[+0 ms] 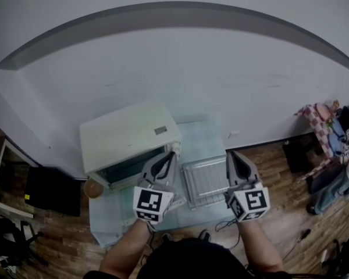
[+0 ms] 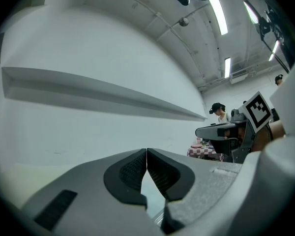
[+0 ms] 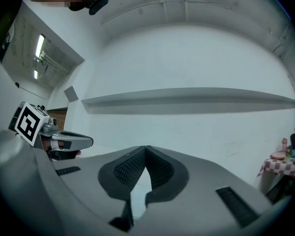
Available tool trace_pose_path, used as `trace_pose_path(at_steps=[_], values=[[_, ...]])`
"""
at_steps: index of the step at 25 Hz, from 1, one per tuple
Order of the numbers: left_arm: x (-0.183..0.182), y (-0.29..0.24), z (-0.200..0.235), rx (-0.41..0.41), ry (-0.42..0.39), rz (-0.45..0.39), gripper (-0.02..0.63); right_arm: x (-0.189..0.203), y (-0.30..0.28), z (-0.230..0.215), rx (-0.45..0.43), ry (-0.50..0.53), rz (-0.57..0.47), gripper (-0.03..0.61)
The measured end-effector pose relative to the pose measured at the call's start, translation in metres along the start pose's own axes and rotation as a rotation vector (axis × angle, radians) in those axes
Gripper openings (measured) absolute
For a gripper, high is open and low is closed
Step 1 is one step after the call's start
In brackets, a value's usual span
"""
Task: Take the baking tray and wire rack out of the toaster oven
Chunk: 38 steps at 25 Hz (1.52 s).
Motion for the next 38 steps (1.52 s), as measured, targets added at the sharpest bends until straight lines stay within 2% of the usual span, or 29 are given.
trace_pose_path(at_steps=[8, 13, 20, 25, 29, 38], values=[[0.002, 0.007, 0.008, 0.039, 0.013, 0.022, 0.006, 0.001, 0.001, 0.015, 0.029, 0.005, -0.005, 0.003], [0.003, 0.011, 0.020, 0.055, -0.001, -0.002, 0.006, 0.006, 0.000, 0.026, 0.043, 0.009, 0.002, 0.003], [0.009, 0.020, 0.031, 0.066, 0.024, 0.038, 0.006, 0.011, -0.002, 0.040, 0.066, -0.007, 0.003, 0.002], [0.012, 0.022, 0.037, 0.077, 0.022, 0.018, 0.006, 0.012, -0.003, 0.046, 0.065, 0.008, -0.004, 0.002], [0.015, 0.025, 0.040, 0.080, 0.035, 0.034, 0.006, 0.011, -0.004, 0.049, 0.069, 0.009, -0.014, 0.002], [0.021, 0.025, 0.042, 0.074, 0.030, 0.033, 0.006, 0.020, 0.000, 0.048, 0.073, 0.014, 0.025, 0.002]])
Point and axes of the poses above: the fingertips, and each gripper's own axes: y backward along the fingers, z to its left, x out of its underside, the point moved 9 cm from there along y, backward along the fingers, and after that the axes turned 15 degrees about -z, right-handed, at the moved point
